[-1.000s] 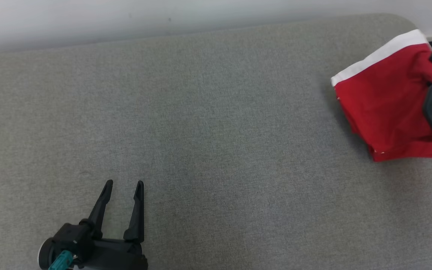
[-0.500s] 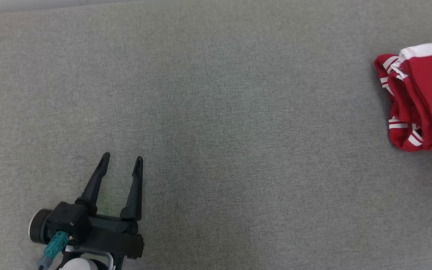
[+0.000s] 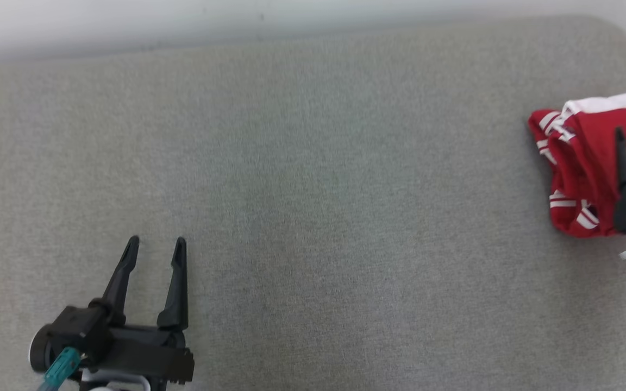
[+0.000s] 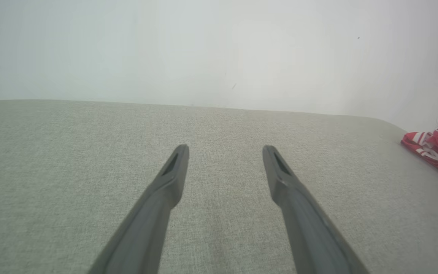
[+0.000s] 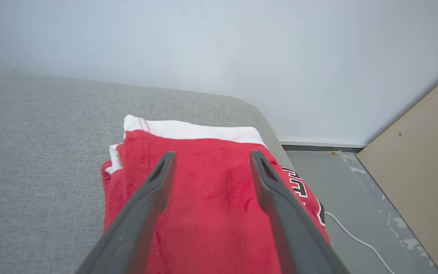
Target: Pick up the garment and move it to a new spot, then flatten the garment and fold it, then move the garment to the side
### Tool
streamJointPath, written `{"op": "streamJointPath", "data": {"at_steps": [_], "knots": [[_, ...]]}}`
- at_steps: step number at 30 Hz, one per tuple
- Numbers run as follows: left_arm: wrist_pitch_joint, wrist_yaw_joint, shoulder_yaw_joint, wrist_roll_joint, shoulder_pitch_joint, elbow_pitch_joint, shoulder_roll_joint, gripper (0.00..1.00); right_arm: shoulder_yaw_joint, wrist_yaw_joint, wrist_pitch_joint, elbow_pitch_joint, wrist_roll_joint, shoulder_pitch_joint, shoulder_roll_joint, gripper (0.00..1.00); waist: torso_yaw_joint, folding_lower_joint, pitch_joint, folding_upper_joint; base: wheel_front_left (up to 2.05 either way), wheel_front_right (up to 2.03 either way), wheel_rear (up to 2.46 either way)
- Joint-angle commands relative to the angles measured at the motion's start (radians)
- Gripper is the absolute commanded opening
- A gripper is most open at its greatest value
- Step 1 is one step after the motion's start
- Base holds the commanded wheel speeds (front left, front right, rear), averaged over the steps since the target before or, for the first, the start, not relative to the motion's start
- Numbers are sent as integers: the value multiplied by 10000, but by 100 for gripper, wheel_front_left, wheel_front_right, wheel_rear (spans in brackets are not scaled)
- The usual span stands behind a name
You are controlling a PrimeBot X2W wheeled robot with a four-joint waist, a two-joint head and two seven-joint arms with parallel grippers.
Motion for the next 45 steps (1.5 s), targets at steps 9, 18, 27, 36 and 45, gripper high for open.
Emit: {"op": "streamJointPath", "data": {"at_steps": [9,18,27,36,45], "knots": [[1,299,730,-357,1080,138,-111,100,-1766,-29,-674,-3092,406,3070,1758,100,-64,1,-1916,0,0,0,0],[1,284,1315,-156,1824,685,-123,100,-2819,-29,-675,-6166,-732,6248,3104,100,-63,1,-2705,0,0,0,0],[1,245,1371,130,2171,932,-130,100,-2993,-29,-678,-7160,-1508,7461,3555,100,27,1,-2967,0,0,0,0],[1,290,1235,-3,2445,905,-133,100,-2947,-29,-671,-7220,-1729,7631,3552,100,248,1,-3114,0,0,0,0],[1,440,1117,-96,2446,854,-135,100,-2930,-29,-615,-7126,-1774,7611,3525,100,330,1,-3090,0,0,0,0]]}}
